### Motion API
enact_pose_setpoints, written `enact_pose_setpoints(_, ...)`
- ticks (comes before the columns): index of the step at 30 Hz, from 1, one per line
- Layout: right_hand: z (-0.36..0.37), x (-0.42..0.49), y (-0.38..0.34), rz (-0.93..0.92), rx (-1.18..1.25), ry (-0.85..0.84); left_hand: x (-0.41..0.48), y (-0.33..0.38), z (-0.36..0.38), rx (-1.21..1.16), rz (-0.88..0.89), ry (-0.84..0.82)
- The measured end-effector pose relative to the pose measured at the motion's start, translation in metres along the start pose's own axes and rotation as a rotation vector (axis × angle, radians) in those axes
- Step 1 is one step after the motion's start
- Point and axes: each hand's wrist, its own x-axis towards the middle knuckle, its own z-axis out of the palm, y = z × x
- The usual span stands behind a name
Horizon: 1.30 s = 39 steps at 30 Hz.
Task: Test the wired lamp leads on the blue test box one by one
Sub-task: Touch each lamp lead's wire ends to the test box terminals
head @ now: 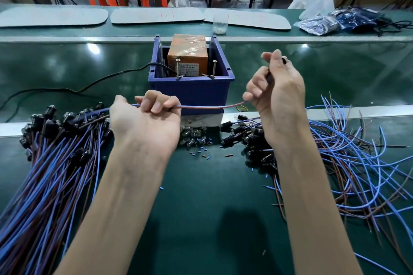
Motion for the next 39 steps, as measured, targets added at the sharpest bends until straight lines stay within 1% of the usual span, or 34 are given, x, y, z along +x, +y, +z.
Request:
enact_pose_setpoints(3,-0.007,0.003,-0.005,0.009,0.004,0.034,0.0,0.0,-0.001,0.023,0.019,0.0)
enact_pose_setpoints(6,-0.013,0.003,-0.009,0.045,-0.03,0.033,0.002,0.0,-0.001,0.087,0.063,0.027)
enact_pose_setpoints(9,-0.017,0.003,-0.01,0.118,-0.124,0.002,0.006,0.001,-0.004,0.193,0.159,0.082)
enact_pose_setpoints(11,-0.019,0.002,-0.01,0.156,-0.219,-0.032,0.011,0.005,-0.006,0.22,0.208,0.106)
enact_pose_setpoints(13,-0.021,0.002,-0.011,0.178,-0.292,-0.051,0.017,0.01,-0.007,0.246,0.238,0.108)
enact_pose_setpoints(15,-0.021,0.002,-0.013,0.179,-0.313,-0.055,0.021,0.014,-0.008,0.275,0.252,0.086)
enact_pose_setpoints(17,-0.021,0.001,-0.013,0.165,-0.33,-0.061,0.022,0.012,-0.008,0.341,0.264,0.034)
enact_pose_setpoints(19,-0.019,0.001,-0.012,0.147,-0.356,-0.065,0.02,0.007,-0.008,0.466,0.266,-0.058)
enact_pose_setpoints(23,-0.021,0.002,-0.01,0.086,-0.363,-0.043,0.014,-0.002,-0.007,0.761,0.174,-0.293)
enact_pose_setpoints(25,-0.022,0.002,-0.01,0.032,-0.348,-0.016,0.012,-0.004,-0.006,0.889,0.143,-0.378)
enact_pose_setpoints(29,-0.023,0.002,-0.01,-0.005,-0.298,0.03,0.008,-0.006,-0.006,1.012,0.06,-0.514)
enact_pose_setpoints(32,-0.023,-0.001,-0.011,-0.021,-0.351,-0.043,0.009,-0.01,-0.008,1.183,0.061,-0.603)
enact_pose_setpoints(34,-0.021,-0.003,-0.011,-0.032,-0.332,-0.115,0.01,-0.011,-0.009,1.359,0.083,-0.642)
enact_pose_setpoints(37,-0.017,-0.004,-0.01,-0.042,-0.299,-0.177,0.01,-0.01,-0.013,1.603,0.134,-0.745)
enact_pose_setpoints(39,-0.016,-0.004,-0.009,-0.033,-0.32,-0.2,0.009,-0.008,-0.014,1.662,0.17,-0.766)
